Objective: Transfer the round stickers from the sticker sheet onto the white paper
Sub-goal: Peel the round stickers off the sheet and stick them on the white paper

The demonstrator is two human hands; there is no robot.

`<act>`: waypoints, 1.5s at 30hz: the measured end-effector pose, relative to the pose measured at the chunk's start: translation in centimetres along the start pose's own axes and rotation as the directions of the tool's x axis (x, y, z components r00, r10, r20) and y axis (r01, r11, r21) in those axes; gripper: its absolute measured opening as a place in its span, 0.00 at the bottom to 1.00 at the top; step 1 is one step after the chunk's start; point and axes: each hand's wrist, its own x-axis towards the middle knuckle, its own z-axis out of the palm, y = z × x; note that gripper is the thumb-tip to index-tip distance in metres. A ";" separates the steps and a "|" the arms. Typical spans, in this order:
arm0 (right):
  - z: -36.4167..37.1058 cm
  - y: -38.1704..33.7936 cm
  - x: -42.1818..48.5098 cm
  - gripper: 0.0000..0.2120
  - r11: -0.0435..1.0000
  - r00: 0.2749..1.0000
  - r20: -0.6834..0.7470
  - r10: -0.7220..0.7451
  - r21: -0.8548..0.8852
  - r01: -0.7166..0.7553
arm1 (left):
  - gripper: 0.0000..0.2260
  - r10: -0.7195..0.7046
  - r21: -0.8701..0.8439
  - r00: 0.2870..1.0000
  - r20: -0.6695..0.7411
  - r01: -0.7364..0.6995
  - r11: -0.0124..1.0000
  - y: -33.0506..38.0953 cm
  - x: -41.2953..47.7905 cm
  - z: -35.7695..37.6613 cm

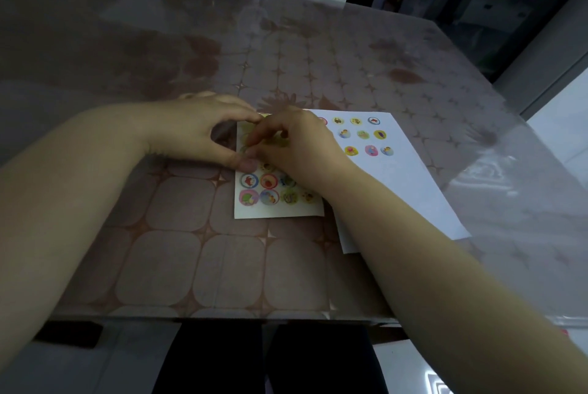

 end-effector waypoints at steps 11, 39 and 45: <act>-0.4 0.4 0.2 0.02 0.998 0.999 -0.012 -0.033 0.050 0.034 | 0.53 -0.021 0.032 0.999 0.050 0.019 0.999 0.1 0.3 -0.1; -7.1 4.7 -4.0 0.02 0.876 0.883 0.113 0.456 0.118 -0.468 | 0.40 0.034 -0.031 0.995 -0.094 -0.037 0.999 -0.3 0.7 0.3; -6.7 4.7 -3.9 0.02 0.907 0.905 0.102 0.414 0.041 -0.419 | 0.38 0.050 -0.028 0.994 -0.097 -0.053 0.998 -0.1 0.6 0.3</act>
